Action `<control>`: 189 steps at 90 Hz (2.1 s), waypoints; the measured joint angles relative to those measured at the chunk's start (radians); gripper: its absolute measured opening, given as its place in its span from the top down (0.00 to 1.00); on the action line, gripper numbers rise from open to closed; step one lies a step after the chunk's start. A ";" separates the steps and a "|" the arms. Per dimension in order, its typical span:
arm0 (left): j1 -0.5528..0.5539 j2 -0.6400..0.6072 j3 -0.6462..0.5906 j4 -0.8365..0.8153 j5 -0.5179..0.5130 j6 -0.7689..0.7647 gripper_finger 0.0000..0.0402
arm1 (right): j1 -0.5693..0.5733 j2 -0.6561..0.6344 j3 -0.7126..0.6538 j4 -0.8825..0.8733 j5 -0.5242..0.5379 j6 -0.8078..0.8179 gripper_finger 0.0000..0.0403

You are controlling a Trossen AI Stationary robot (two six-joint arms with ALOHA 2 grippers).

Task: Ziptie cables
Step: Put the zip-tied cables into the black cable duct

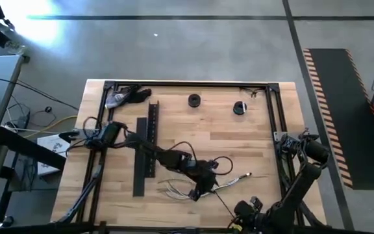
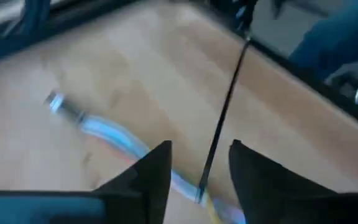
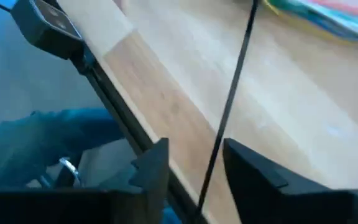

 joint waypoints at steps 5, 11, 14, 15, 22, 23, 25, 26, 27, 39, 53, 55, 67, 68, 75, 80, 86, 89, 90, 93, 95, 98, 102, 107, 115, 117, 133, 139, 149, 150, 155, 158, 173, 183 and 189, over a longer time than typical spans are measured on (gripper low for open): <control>0.004 -0.016 0.000 -0.078 -0.048 -0.054 0.60 | -0.015 0.000 -0.001 -0.055 0.039 -0.020 0.59; 0.016 -0.017 -0.001 -0.158 -0.076 -0.126 0.61 | -0.042 0.000 -0.001 -0.143 0.095 -0.023 0.58; 0.024 -0.008 -0.007 -0.194 -0.083 -0.166 0.62 | -0.060 0.000 -0.002 -0.189 0.107 -0.021 0.58; 0.027 -0.004 -0.009 -0.205 -0.085 -0.179 0.62 | -0.066 0.000 -0.004 -0.201 0.111 -0.020 0.58; 0.044 0.021 -0.028 -0.271 -0.099 -0.259 0.66 | -0.117 0.000 -0.034 -0.242 0.120 -0.025 0.59; 0.046 0.025 -0.030 -0.278 -0.100 -0.270 0.66 | -0.124 0.000 -0.041 -0.243 0.120 -0.026 0.59; 0.050 0.031 -0.033 -0.287 -0.099 -0.290 0.68 | -0.140 0.001 -0.055 -0.242 0.120 -0.030 0.60; 0.052 0.032 -0.032 -0.293 -0.095 -0.299 0.68 | -0.149 0.001 -0.062 -0.241 0.119 -0.035 0.60; 0.054 0.032 -0.029 -0.299 -0.088 -0.310 0.69 | -0.156 0.001 -0.069 -0.239 0.117 -0.041 0.61; 0.055 0.035 -0.024 -0.379 0.004 -0.370 0.78 | -0.257 0.004 -0.194 -0.085 0.036 -0.177 0.66; 0.018 0.023 -0.025 -0.465 0.168 -0.474 0.89 | -0.333 0.004 -0.284 0.033 -0.013 -0.262 0.71; 0.012 0.023 -0.025 -0.477 0.192 -0.495 0.90 | -0.341 0.002 -0.288 0.034 -0.020 -0.269 0.71; -0.034 0.026 -0.023 -0.553 0.242 -0.535 0.97 | -0.354 0.001 -0.293 0.042 -0.021 -0.288 0.72; -0.038 0.026 -0.024 -0.557 0.243 -0.535 0.97 | -0.354 0.001 -0.293 0.042 -0.020 -0.288 0.72; -0.076 -0.002 -0.028 -0.585 0.267 -0.570 0.99 | -0.354 0.001 -0.292 0.039 -0.014 -0.288 0.72; -0.102 -0.035 -0.030 -0.597 0.285 -0.608 1.00 | -0.352 0.001 -0.291 0.039 -0.014 -0.289 0.72; -0.131 -0.100 -0.020 -0.570 0.276 -0.643 1.00 | -0.347 0.001 -0.291 0.040 -0.009 -0.287 0.72; -0.143 -0.138 -0.016 -0.562 0.249 -0.661 1.00 | -0.346 0.001 -0.291 0.040 -0.007 -0.288 0.72; -0.146 -0.151 -0.014 -0.560 0.239 -0.668 1.00 | -0.345 0.001 -0.291 0.039 -0.007 -0.288 0.72; -0.156 -0.189 -0.012 -0.560 0.200 -0.685 1.00 | -0.342 0.001 -0.291 0.039 -0.006 -0.289 0.72; -0.162 -0.208 -0.012 -0.567 0.163 -0.694 1.00 | -0.339 0.001 -0.291 0.039 -0.005 -0.289 0.72; -0.171 -0.232 -0.017 -0.584 0.095 -0.711 1.00 | -0.336 0.000 -0.291 0.039 -0.003 -0.289 0.72; -0.182 -0.264 -0.026 -0.636 -0.009 -0.733 1.00 | -0.335 0.000 -0.291 0.039 0.004 -0.289 0.72; -0.184 -0.294 -0.027 -0.717 -0.134 -0.775 0.99 | -0.334 -0.002 -0.291 0.037 0.014 -0.296 0.72; -0.158 -0.342 -0.024 -0.890 -0.276 -0.847 0.96 | -0.335 -0.006 -0.291 0.042 0.027 -0.318 0.72; -0.148 -0.346 -0.024 -0.936 -0.306 -0.864 0.95 | -0.335 -0.007 -0.291 0.045 0.029 -0.323 0.72; -0.020 -0.340 -0.029 -1.176 -0.370 -0.938 0.79 | -0.344 -0.028 -0.291 0.075 0.027 -0.428 0.70; 0.024 -0.345 -0.027 -1.192 -0.357 -0.945 0.70 | -0.344 -0.038 -0.291 0.100 0.029 -0.490 0.67; 0.073 -0.342 -0.029 -1.269 -0.350 -0.990 0.58 | -0.343 -0.067 -0.291 0.107 0.044 -0.561 0.59; 0.076 -0.342 -0.029 -1.280 -0.351 -0.998 0.57 | -0.342 -0.070 -0.291 0.107 0.049 -0.563 0.58; 0.092 -0.346 -0.029 -1.351 -0.369 -1.044 0.53 | -0.336 -0.084 -0.291 0.105 0.074 -0.577 0.54; 0.103 -0.347 -0.029 -1.388 -0.387 -1.068 0.52 | -0.333 -0.092 -0.291 0.105 0.094 -0.586 0.52; 0.181 -0.348 -0.133 -1.306 -0.375 -1.084 0.54 | -0.328 -0.119 -0.292 0.099 0.135 -0.588 0.44; 0.224 -0.349 -0.226 -1.179 -0.345 -1.078 0.57 | -0.325 -0.134 -0.292 0.099 0.132 -0.585 0.42; 0.246 -0.349 -0.275 -1.129 -0.346 -1.091 0.59 | -0.319 -0.144 -0.292 0.099 0.127 -0.586 0.42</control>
